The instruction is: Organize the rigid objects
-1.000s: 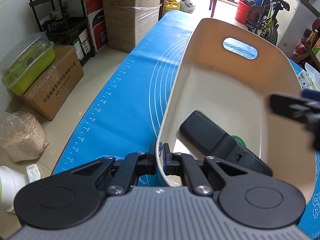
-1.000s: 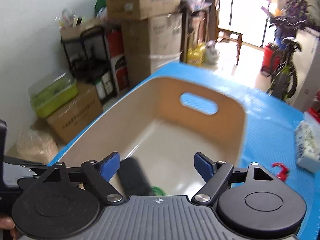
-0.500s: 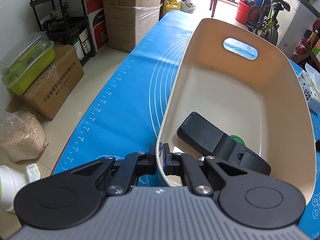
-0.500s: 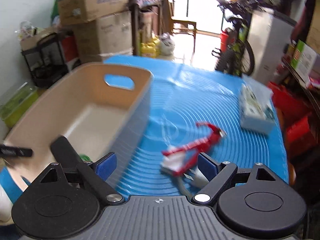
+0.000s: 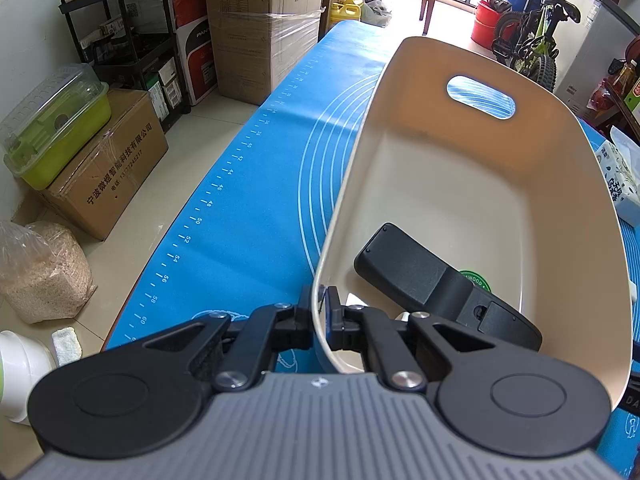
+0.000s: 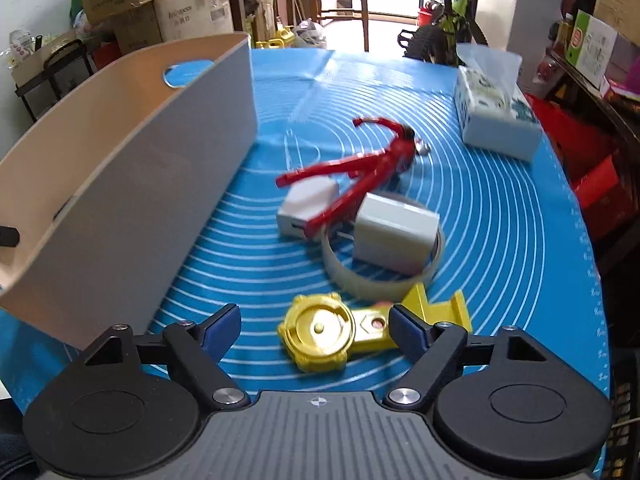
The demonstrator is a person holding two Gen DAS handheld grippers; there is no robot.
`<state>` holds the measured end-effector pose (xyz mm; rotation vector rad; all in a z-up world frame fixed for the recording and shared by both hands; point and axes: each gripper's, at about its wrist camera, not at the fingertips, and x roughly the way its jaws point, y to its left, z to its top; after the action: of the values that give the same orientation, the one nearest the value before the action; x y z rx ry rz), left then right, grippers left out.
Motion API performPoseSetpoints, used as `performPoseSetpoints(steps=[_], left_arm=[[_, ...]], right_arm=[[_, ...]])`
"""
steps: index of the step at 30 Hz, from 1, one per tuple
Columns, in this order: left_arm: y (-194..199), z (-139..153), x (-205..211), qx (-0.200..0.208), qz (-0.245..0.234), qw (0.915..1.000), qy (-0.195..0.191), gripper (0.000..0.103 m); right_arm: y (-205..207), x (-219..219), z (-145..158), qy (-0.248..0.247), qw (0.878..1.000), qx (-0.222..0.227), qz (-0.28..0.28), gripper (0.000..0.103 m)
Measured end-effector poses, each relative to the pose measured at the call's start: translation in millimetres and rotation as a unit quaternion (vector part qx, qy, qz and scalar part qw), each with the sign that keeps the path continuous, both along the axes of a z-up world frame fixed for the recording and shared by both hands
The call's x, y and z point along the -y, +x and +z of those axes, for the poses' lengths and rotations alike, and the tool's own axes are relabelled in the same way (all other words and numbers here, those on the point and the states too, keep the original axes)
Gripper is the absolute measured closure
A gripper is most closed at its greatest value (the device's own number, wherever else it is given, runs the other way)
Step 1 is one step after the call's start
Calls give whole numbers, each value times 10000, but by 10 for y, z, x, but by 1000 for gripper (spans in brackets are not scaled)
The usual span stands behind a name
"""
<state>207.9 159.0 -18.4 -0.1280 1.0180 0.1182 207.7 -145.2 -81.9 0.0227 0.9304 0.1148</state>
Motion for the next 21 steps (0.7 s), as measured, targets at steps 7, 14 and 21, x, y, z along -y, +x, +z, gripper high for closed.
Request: performPoseSetpoints(steps=[7, 14, 21], left_arm=[[0, 0, -3, -1, 2, 10000, 2, 96], [1, 0, -3, -2, 3, 10000, -3, 96], [1, 3, -9, 1, 3, 10000, -24, 96]], right_arm=[[-90, 5, 8, 104, 9996, 234, -75, 30], [-184, -5, -14, 19, 9992, 404, 52, 32], [-244, 105, -27, -94, 9991, 359, -195, 32]])
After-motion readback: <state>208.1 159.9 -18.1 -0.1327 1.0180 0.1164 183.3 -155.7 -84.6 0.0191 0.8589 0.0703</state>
